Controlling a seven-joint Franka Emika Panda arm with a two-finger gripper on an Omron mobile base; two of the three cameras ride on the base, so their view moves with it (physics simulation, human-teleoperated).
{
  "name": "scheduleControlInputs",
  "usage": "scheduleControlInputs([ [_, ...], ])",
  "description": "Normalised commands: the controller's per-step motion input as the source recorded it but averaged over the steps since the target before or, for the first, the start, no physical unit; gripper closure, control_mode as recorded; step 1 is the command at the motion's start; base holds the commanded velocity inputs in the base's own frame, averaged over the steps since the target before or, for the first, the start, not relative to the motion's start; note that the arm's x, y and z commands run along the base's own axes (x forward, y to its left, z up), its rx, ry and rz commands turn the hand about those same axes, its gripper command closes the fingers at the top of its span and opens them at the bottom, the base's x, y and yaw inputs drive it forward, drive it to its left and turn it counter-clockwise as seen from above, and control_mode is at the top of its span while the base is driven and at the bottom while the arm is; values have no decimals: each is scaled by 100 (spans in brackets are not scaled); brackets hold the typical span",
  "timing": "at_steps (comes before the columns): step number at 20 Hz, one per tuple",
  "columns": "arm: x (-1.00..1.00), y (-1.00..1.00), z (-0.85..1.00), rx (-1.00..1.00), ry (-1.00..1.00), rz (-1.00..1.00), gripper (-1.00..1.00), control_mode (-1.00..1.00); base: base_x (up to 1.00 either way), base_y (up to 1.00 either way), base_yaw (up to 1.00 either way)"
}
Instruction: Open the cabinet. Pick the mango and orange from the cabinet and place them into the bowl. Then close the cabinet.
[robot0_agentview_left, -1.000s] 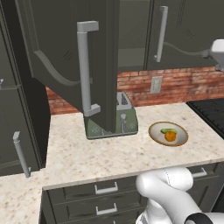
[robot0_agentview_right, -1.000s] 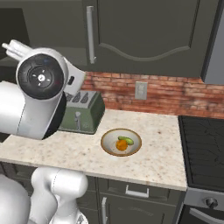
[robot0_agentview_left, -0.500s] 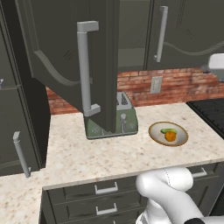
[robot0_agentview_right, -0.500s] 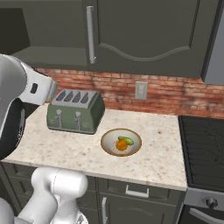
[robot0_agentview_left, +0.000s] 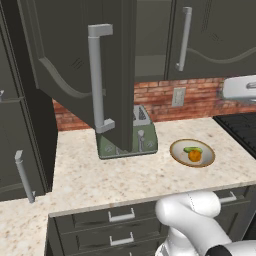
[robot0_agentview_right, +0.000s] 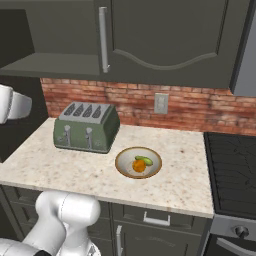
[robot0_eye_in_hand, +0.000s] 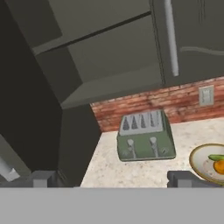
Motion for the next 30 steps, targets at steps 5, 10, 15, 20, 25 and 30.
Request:
scheduleControlInputs([
  [5,-27,50,0,-15,3,0,-100,-100,0,0,0],
  [10,-28,45,0,-14,0,0,-100,-100,0,0,0],
  [15,-25,33,0,-12,0,0,-100,-100,0,0,0],
  [20,-21,24,0,-10,0,0,-100,-100,0,0,0],
  [25,-25,15,0,-10,0,0,-100,-100,0,0,0],
  [30,-19,15,0,-11,0,0,-100,-100,0,0,0],
])
